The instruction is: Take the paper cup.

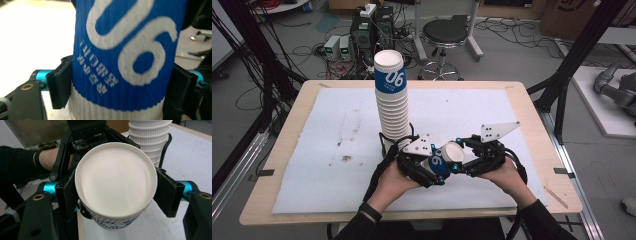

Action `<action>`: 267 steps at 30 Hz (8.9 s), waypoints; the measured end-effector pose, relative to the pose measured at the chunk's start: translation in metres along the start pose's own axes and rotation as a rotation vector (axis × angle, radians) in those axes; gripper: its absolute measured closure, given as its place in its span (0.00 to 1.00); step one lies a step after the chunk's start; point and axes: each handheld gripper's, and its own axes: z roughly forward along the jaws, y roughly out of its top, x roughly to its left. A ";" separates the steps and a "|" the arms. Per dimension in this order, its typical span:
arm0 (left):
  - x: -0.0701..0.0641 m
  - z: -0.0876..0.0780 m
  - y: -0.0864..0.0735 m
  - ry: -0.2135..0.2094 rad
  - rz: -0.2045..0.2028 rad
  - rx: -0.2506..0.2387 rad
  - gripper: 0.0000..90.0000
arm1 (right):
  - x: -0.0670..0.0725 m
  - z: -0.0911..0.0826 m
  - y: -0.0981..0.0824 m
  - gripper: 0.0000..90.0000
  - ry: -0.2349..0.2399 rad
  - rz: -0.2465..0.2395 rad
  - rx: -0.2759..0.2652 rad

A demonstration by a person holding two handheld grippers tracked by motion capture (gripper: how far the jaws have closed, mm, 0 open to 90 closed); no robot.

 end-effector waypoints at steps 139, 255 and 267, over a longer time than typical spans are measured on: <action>0.008 -0.044 0.008 -0.090 -0.083 -0.240 0.24 | -0.008 -0.010 -0.012 0.26 0.084 -0.108 0.012; -0.004 -0.034 0.033 -0.138 -0.085 -0.380 0.25 | 0.009 0.034 -0.023 0.28 0.128 -0.066 -0.131; -0.005 -0.029 0.031 -0.134 -0.075 -0.395 0.26 | 0.008 0.022 -0.017 0.23 0.151 -0.019 -0.218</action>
